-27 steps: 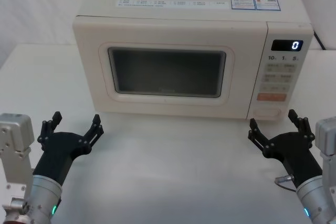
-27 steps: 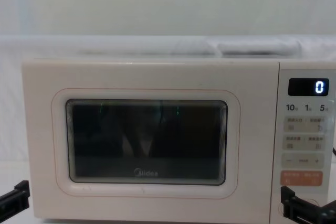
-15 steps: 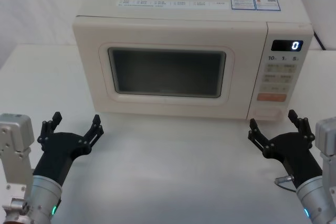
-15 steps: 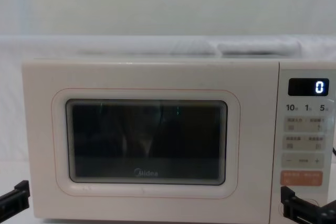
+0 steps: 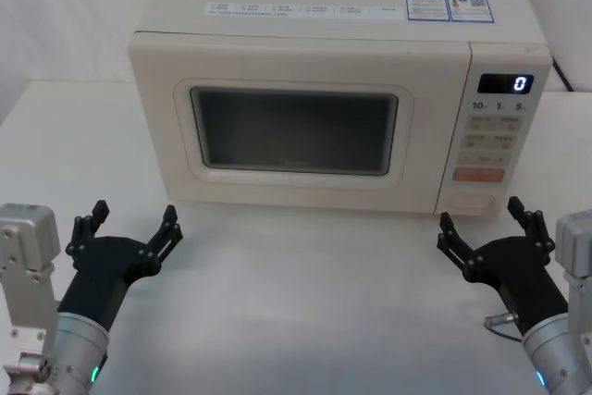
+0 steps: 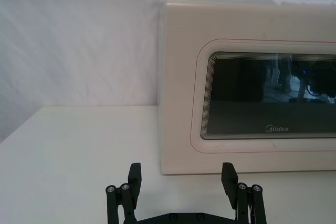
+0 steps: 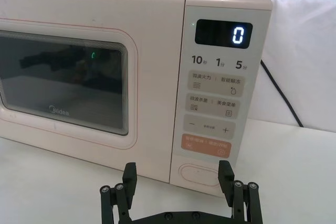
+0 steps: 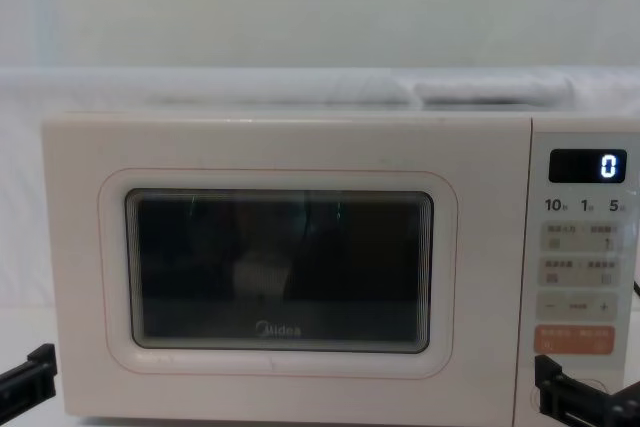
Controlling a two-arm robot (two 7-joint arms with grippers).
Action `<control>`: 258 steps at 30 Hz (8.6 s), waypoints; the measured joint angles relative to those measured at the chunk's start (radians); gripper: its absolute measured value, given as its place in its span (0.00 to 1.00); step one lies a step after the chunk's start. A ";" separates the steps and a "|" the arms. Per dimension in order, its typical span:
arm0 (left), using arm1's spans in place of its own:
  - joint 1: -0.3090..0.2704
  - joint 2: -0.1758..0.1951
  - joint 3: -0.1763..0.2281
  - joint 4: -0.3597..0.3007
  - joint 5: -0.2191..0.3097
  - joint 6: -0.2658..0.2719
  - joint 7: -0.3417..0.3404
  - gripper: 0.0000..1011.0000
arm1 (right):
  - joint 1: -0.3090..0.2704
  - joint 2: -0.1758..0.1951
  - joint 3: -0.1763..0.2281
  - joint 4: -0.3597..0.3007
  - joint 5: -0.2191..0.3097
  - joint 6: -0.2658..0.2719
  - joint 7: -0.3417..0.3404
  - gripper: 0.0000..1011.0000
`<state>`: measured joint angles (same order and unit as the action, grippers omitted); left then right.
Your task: Press the button to open the microwave door with one hand; close the microwave door with the other hand.
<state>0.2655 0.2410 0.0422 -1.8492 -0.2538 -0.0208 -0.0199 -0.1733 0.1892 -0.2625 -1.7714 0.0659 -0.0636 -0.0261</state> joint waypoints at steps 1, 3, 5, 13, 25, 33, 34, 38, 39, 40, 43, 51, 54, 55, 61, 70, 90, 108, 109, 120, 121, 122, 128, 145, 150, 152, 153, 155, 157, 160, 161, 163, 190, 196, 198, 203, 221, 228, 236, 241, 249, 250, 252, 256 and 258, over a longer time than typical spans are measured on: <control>0.000 0.000 0.000 0.000 0.000 0.000 0.000 0.99 | 0.000 0.000 0.000 0.000 0.000 0.000 0.000 0.99; 0.000 0.000 0.000 0.000 0.000 0.000 0.000 0.99 | 0.000 0.000 0.000 0.000 0.000 0.000 0.000 0.99; 0.000 0.000 0.000 0.000 0.000 0.000 0.000 0.99 | 0.000 0.000 0.000 0.000 0.000 0.000 0.000 0.99; 0.000 0.000 0.000 0.000 0.000 0.000 0.000 0.99 | 0.000 0.000 0.000 0.000 0.000 0.000 0.000 0.91; 0.000 0.000 0.000 0.000 0.000 0.000 0.000 0.99 | 0.000 0.000 0.000 0.000 0.000 0.000 0.000 0.56; 0.000 0.000 0.000 0.000 0.000 0.000 0.000 0.99 | 0.000 0.000 0.000 0.000 0.000 0.000 0.000 0.32; 0.000 0.000 0.000 0.000 0.000 0.000 0.000 0.99 | 0.000 0.000 0.000 0.000 0.000 0.000 0.000 0.28; 0.000 0.000 0.000 0.000 0.000 0.000 0.000 0.99 | 0.000 0.000 0.000 0.000 0.000 0.000 0.000 0.16; 0.000 0.000 0.000 0.000 0.000 0.000 0.000 0.99 | 0.000 0.000 0.000 0.000 0.000 0.000 0.000 0.13; 0.000 0.000 0.000 0.000 0.000 0.000 0.000 0.99 | 0.000 0.000 0.000 0.000 0.000 0.000 0.000 0.11; 0.000 0.000 0.000 0.000 0.000 0.000 0.000 0.99 | 0.000 0.000 0.000 0.000 0.000 0.000 0.000 0.02; 0.000 0.000 0.000 0.000 0.000 0.000 0.000 0.99 | 0.000 0.000 0.000 0.000 0.000 0.000 0.000 0.00; 0.000 0.000 0.000 0.000 0.000 0.000 0.000 0.99 | 0.000 0.000 0.000 0.000 0.000 0.000 0.000 0.00; 0.000 0.000 0.000 0.000 0.000 0.000 0.000 0.99 | 0.000 0.000 0.000 0.000 0.000 0.000 0.000 0.00; 0.000 0.000 0.000 0.000 0.000 0.000 0.000 0.99 | 0.000 0.000 0.000 0.000 0.000 0.000 0.000 0.00; 0.000 0.000 0.000 0.000 0.000 0.000 0.000 0.99 | 0.007 -0.028 0.028 0.015 -0.003 0.011 0.021 0.00; 0.000 0.000 0.000 0.000 0.000 0.000 0.000 0.99 | 0.084 -0.105 0.080 0.156 0.000 0.034 0.069 0.00; 0.000 0.000 0.000 0.000 0.000 0.000 0.000 0.99 | 0.156 -0.152 0.114 0.261 -0.015 0.037 0.091 0.00; 0.000 0.000 0.000 0.000 0.000 0.000 0.000 0.99 | 0.159 -0.152 0.115 0.265 -0.016 0.037 0.092 0.00; 0.000 0.000 0.000 0.000 0.000 0.000 0.000 0.99 | 0.207 -0.163 0.119 0.320 -0.028 0.030 0.098 0.00; 0.000 0.000 0.000 0.000 0.000 0.000 0.000 0.99 | 0.210 -0.163 0.119 0.323 -0.029 0.029 0.098 0.00; 0.000 0.000 0.000 0.000 0.000 0.000 0.000 0.99 | 0.213 -0.164 0.119 0.327 -0.029 0.028 0.098 0.00; 0.000 0.000 0.000 0.000 0.000 0.000 0.000 0.99 | 0.230 -0.170 0.121 0.347 -0.032 0.024 0.099 0.00; 0.000 0.000 0.000 0.000 0.000 0.000 0.000 0.99 | 0.257 -0.180 0.130 0.379 -0.038 0.023 0.094 0.00; 0.000 0.000 0.000 0.000 0.000 0.000 0.000 0.99 | 0.264 -0.185 0.133 0.389 -0.038 0.023 0.090 0.00; 0.000 0.000 0.000 0.000 0.000 0.000 0.000 0.99 | 0.266 -0.187 0.134 0.392 -0.039 0.023 0.089 0.00; 0.000 0.000 0.000 0.000 0.000 0.000 0.000 0.99 | 0.268 -0.188 0.135 0.395 -0.040 0.023 0.087 0.00; 0.000 0.000 0.000 0.000 0.000 0.000 0.000 0.99 | 0.270 -0.190 0.135 0.398 -0.040 0.023 0.086 0.00; 0.000 0.000 0.000 0.000 0.000 0.000 0.000 0.99 | 0.272 -0.191 0.136 0.402 -0.041 0.023 0.086 0.00; 0.000 0.000 0.000 0.000 0.000 0.000 0.000 0.99 | 0.276 -0.194 0.137 0.408 -0.041 0.023 0.084 0.00; 0.000 0.000 0.000 0.000 0.000 0.000 0.000 0.99 | 0.278 -0.195 0.138 0.411 -0.042 0.023 0.083 0.00; 0.000 0.000 0.000 0.000 0.000 0.000 0.000 0.99 | 0.279 -0.195 0.138 0.412 -0.042 0.023 0.083 0.00; 0.000 0.000 0.000 0.000 0.000 0.000 0.000 0.99 | 0.322 -0.208 0.156 0.467 -0.034 0.013 0.080 0.00; 0.000 0.000 0.000 0.000 0.000 0.000 0.000 0.99 | 0.291 -0.199 0.156 0.419 -0.030 0.016 0.088 0.00; 0.000 0.000 0.000 0.000 0.000 0.000 0.000 0.99 | 0.274 -0.194 0.155 0.396 -0.030 0.022 0.092 0.00; 0.000 0.000 -0.001 0.000 0.000 0.000 0.000 0.99 | 0.240 -0.183 0.153 0.352 -0.029 0.032 0.099 0.00; 0.000 0.000 0.000 0.000 0.000 0.000 0.000 0.99 | 0.104 -0.099 0.146 0.174 0.003 0.043 0.179 0.00; 0.000 0.000 0.000 0.000 0.000 0.000 0.000 0.99 | 0.083 -0.049 0.131 0.140 0.031 0.017 0.232 0.00; 0.000 0.000 0.000 0.000 0.000 0.000 0.000 0.99 | 0.078 -0.027 0.133 0.132 0.053 -0.001 0.236 0.18; 0.000 0.000 0.000 0.000 0.000 0.000 0.000 0.99 | 0.072 -0.021 0.143 0.128 0.066 -0.009 0.229 0.33; 0.000 0.000 0.000 0.000 0.000 0.000 0.000 0.99 | 0.066 -0.018 0.153 0.129 0.062 -0.011 0.198 0.59; 0.000 0.000 0.000 0.000 0.000 0.000 0.000 0.99 | 0.065 -0.018 0.154 0.129 0.061 -0.011 0.196 0.62; 0.000 0.000 0.000 0.000 0.000 0.000 0.000 0.99 | 0.064 -0.020 0.156 0.131 0.059 -0.011 0.190 0.67; 0.000 0.000 0.000 0.000 0.000 0.000 0.000 0.99 | 0.061 -0.025 0.158 0.133 0.057 -0.010 0.182 0.80; 0.000 0.000 0.000 0.000 0.000 0.000 0.000 0.99 | 0.061 -0.025 0.158 0.133 0.056 -0.010 0.182 0.87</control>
<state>0.2655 0.2410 0.0421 -1.8492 -0.2538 -0.0207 -0.0199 -0.1121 0.1647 -0.1046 -1.6385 0.1223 -0.0740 0.1563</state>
